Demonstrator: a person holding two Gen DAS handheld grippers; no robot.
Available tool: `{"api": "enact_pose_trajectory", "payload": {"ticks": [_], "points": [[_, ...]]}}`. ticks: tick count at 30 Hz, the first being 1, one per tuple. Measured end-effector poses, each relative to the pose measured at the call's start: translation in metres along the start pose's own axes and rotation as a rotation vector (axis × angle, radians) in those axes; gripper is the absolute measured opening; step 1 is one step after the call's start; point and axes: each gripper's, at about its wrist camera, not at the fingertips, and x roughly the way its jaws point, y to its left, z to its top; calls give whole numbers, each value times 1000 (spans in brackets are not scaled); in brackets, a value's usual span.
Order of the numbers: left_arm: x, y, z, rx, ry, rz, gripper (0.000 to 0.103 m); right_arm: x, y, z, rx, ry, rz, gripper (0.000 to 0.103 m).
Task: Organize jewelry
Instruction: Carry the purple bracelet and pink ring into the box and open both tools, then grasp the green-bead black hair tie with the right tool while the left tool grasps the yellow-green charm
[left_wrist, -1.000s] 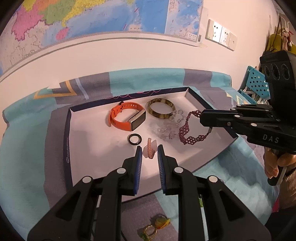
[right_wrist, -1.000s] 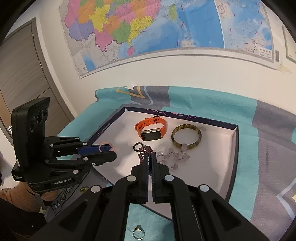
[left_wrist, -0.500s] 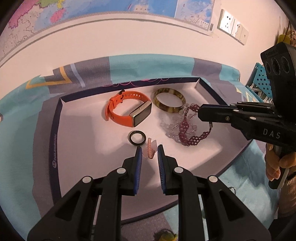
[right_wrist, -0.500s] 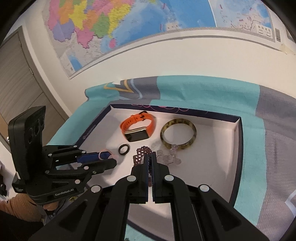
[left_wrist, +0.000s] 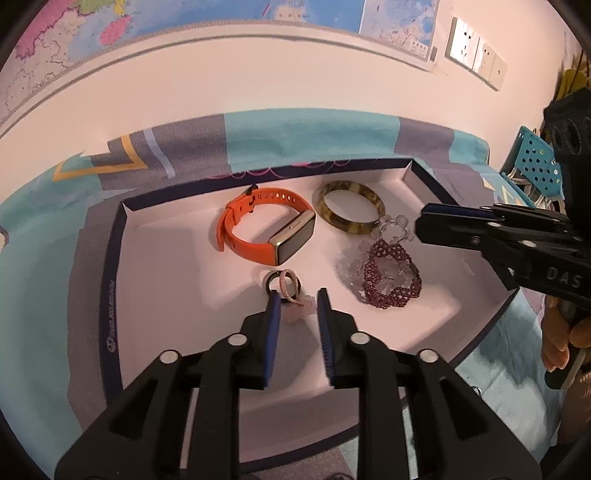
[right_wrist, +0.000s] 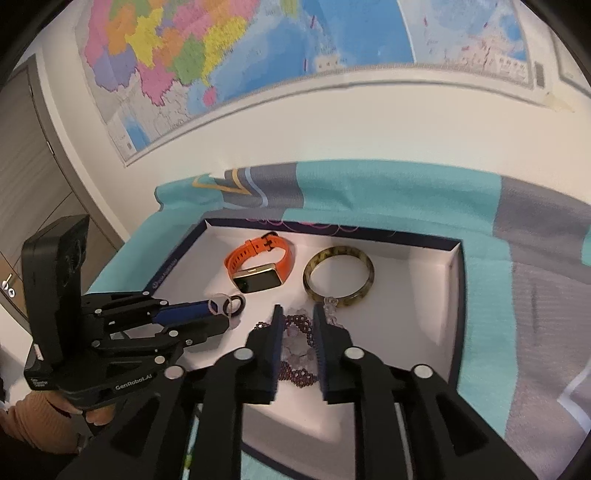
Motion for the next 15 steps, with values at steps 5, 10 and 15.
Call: {"api": "enact_pose_trajectory", "payload": {"ticks": [5,10,15], "points": [[-22,1,-5,11,-53,23,41,-26,12,-11,-49,-32,0,21],[-48,2,-21,25,-94,32,47,-45,33,-32,-127,-27,23,33],[-72,8,-46,8,-119,21,48,-46,49,-61,-138,22,84,34]]}}
